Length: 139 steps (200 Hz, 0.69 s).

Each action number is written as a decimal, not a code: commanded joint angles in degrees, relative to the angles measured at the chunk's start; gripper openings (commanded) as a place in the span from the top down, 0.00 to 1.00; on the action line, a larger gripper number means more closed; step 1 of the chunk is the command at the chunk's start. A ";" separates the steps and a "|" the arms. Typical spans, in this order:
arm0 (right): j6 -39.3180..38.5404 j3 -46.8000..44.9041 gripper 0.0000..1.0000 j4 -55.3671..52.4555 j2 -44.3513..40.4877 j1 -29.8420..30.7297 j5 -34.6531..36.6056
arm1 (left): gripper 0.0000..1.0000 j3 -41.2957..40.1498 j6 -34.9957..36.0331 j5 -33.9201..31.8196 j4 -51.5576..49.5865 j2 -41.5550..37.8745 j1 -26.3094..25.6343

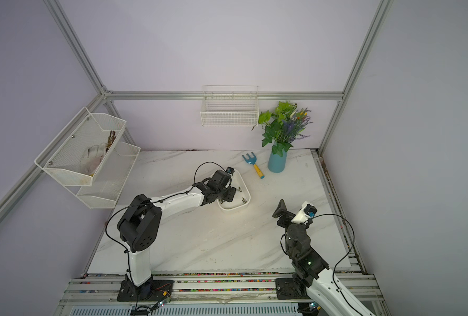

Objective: Put the bit on the desktop into the storage box
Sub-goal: Place the screwdriver bit in the storage box.

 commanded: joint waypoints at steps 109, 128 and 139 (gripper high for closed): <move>-9.46 -0.58 0.00 6.19 2.22 -0.19 -19.97 | 0.00 -34.54 -1.39 -11.59 25.60 -43.85 4.07; -10.31 -0.23 0.00 6.60 3.02 -0.18 -19.76 | 0.00 -40.09 1.22 -13.90 26.92 -50.02 6.12; -10.67 -0.03 0.00 6.74 3.66 -0.22 -18.62 | 0.00 -43.10 3.23 -15.54 28.11 -52.99 7.22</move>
